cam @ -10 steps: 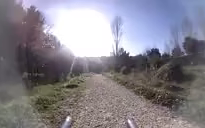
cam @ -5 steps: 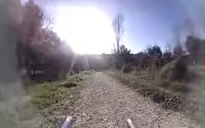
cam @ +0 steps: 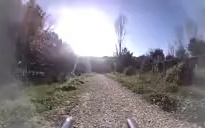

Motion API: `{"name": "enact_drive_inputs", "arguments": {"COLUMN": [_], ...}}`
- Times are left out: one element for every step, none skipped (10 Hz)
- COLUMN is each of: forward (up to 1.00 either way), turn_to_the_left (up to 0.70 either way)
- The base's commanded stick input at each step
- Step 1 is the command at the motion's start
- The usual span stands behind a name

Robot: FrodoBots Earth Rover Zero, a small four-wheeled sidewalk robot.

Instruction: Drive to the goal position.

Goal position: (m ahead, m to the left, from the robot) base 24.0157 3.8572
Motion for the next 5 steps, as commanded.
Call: {"name": "enact_drive_inputs", "arguments": {"forward": [0.50,0.50,0.50,0.50,0.50], "turn_to_the_left": [0.00,0.00,0.00,0.00,0.00]}}
